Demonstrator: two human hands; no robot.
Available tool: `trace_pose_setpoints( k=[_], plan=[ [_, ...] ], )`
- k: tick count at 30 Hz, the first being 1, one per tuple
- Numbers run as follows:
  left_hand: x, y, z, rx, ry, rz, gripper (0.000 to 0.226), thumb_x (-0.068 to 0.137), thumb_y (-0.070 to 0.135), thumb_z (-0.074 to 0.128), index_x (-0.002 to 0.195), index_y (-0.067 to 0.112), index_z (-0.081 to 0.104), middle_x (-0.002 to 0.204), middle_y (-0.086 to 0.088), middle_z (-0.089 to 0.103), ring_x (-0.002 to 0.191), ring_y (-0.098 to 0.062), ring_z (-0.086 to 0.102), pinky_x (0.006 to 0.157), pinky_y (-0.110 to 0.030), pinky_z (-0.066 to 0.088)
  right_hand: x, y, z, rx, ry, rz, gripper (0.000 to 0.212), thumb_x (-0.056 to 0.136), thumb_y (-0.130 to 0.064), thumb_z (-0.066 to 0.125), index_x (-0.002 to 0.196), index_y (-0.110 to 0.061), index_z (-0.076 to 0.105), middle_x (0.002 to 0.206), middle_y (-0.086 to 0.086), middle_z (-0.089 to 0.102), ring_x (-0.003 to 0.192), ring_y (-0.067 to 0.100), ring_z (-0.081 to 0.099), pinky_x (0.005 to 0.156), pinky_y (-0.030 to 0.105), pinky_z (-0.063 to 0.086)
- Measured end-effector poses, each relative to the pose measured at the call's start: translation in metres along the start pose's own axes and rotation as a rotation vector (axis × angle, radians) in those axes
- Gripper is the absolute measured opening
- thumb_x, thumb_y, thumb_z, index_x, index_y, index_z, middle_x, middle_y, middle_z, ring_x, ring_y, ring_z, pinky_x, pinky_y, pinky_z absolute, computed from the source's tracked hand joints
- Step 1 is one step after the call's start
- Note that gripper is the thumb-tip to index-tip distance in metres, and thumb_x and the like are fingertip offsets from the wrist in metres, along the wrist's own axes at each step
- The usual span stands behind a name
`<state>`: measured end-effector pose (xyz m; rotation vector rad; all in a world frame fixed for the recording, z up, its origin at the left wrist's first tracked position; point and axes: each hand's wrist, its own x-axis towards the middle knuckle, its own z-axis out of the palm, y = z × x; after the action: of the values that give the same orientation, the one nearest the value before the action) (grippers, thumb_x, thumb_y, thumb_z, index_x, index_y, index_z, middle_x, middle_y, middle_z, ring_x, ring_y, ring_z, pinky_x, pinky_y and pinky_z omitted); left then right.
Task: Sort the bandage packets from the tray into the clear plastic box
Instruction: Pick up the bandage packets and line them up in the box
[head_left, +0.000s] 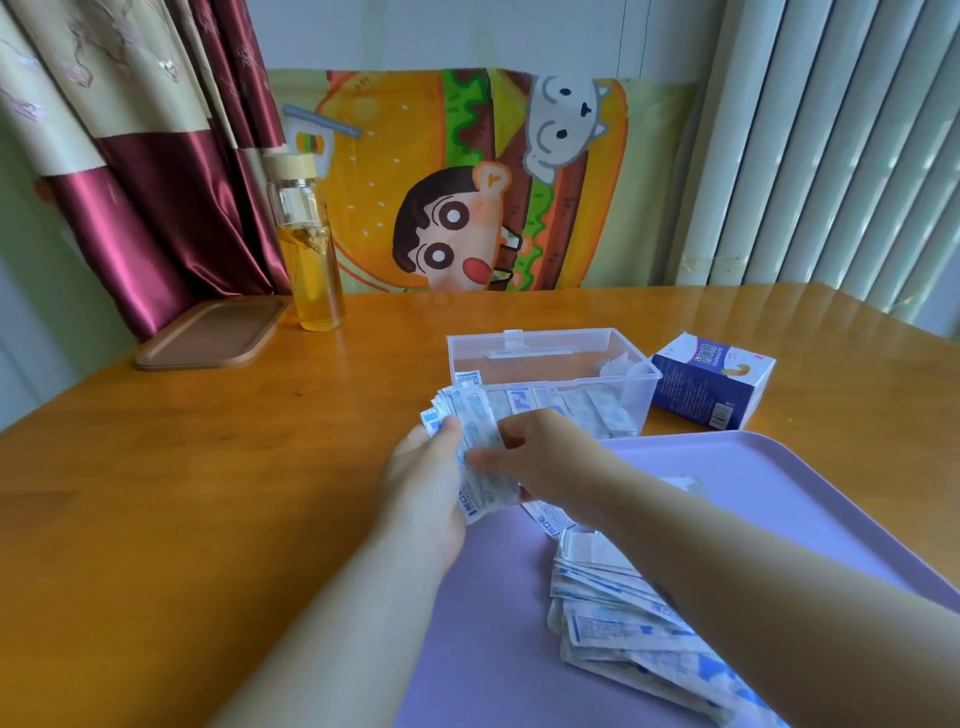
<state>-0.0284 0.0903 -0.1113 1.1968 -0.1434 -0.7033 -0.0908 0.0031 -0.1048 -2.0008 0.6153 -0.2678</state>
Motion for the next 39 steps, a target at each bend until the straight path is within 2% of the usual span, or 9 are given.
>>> trace_pose_setpoints(
  k=[6,10,14,16,20,23,26,31,39],
  plan=[
    [0.0,0.006,-0.002,-0.131,-0.044,0.005,0.031,0.103,0.022,0.033,0.121,0.012,0.057,0.105,-0.009,0.068,0.084,-0.023,0.066,0.064,-0.033,0.053,0.009,0.006,-0.013,0.05,0.098,0.028,0.036,0.079,-0.026,0.067,0.095,0.006,0.063,0.075,0.013,0.059,0.068,0.019,0.051,0.068,0.04,0.053],
    [0.001,0.002,0.0,-0.181,-0.016,-0.097,0.022,0.102,0.018,0.039,0.109,0.017,0.059,0.083,-0.001,0.062,0.056,-0.009,0.053,0.055,-0.023,0.042,-0.001,-0.004,-0.055,-0.425,0.188,-0.105,0.025,0.086,-0.022,0.061,0.067,-0.006,0.055,0.059,0.002,0.047,0.049,0.011,0.035,0.039,0.014,0.024],
    [0.004,-0.012,0.002,-0.111,-0.066,-0.188,0.008,0.091,0.016,0.061,0.097,0.011,0.064,0.068,-0.002,0.056,0.04,-0.008,0.035,0.038,-0.015,0.031,-0.016,-0.006,-0.072,-0.826,-0.02,-0.103,0.024,0.09,-0.024,0.055,0.068,-0.021,0.049,0.063,-0.006,0.043,0.053,0.008,0.036,0.046,0.019,0.025],
    [0.006,-0.015,0.001,0.034,-0.069,-0.095,0.011,0.089,0.016,0.064,0.1,0.014,0.067,0.069,-0.001,0.055,0.044,-0.009,0.035,0.04,-0.018,0.033,-0.017,0.001,-0.064,-0.904,-0.073,-0.123,0.009,0.09,-0.025,0.053,0.085,-0.019,0.057,0.071,-0.005,0.048,0.061,0.012,0.045,0.05,0.022,0.031],
    [0.012,-0.012,-0.013,0.794,-0.099,0.305,0.018,0.093,0.017,0.055,0.109,0.025,0.056,0.078,0.005,0.053,0.057,-0.012,0.044,0.05,-0.02,0.038,-0.015,0.014,-0.045,-1.009,-0.042,-0.132,0.021,0.093,-0.029,0.052,0.112,-0.022,0.056,0.104,0.003,0.059,0.092,0.026,0.057,0.065,0.028,0.038],
    [0.015,-0.014,-0.022,1.135,-0.142,0.402,0.013,0.089,0.019,0.058,0.098,0.026,0.052,0.091,0.008,0.054,0.07,-0.016,0.05,0.05,-0.02,0.034,-0.015,0.02,-0.041,-0.996,-0.057,-0.148,0.025,0.092,-0.03,0.053,0.116,-0.021,0.052,0.109,0.005,0.059,0.095,0.026,0.057,0.068,0.031,0.042],
    [0.017,-0.02,-0.023,1.284,-0.187,0.474,0.016,0.085,0.022,0.058,0.074,0.011,0.053,0.071,-0.002,0.052,0.067,-0.022,0.043,0.052,-0.027,0.031,-0.016,0.025,-0.041,-0.978,-0.086,-0.175,0.027,0.093,-0.031,0.052,0.118,-0.021,0.051,0.115,0.003,0.058,0.101,0.024,0.054,0.076,0.032,0.043],
    [0.018,-0.019,-0.02,1.352,-0.194,0.541,0.014,0.086,0.028,0.06,0.076,0.019,0.06,0.085,-0.003,0.054,0.086,-0.025,0.054,0.069,-0.032,0.041,-0.02,0.03,-0.049,-1.119,-0.086,-0.19,0.031,0.095,-0.036,0.045,0.119,-0.019,0.054,0.119,0.0,0.055,0.112,0.021,0.047,0.09,0.034,0.043],
    [0.017,-0.015,-0.022,1.295,-0.21,0.509,0.028,0.089,0.023,0.058,0.067,0.011,0.044,0.062,-0.002,0.038,0.059,-0.02,0.03,0.052,-0.028,0.022,-0.013,0.021,-0.056,-0.985,-0.053,-0.098,0.02,0.091,-0.023,0.054,0.101,-0.014,0.068,0.097,0.01,0.065,0.081,0.026,0.06,0.07,0.035,0.05]
  ],
)
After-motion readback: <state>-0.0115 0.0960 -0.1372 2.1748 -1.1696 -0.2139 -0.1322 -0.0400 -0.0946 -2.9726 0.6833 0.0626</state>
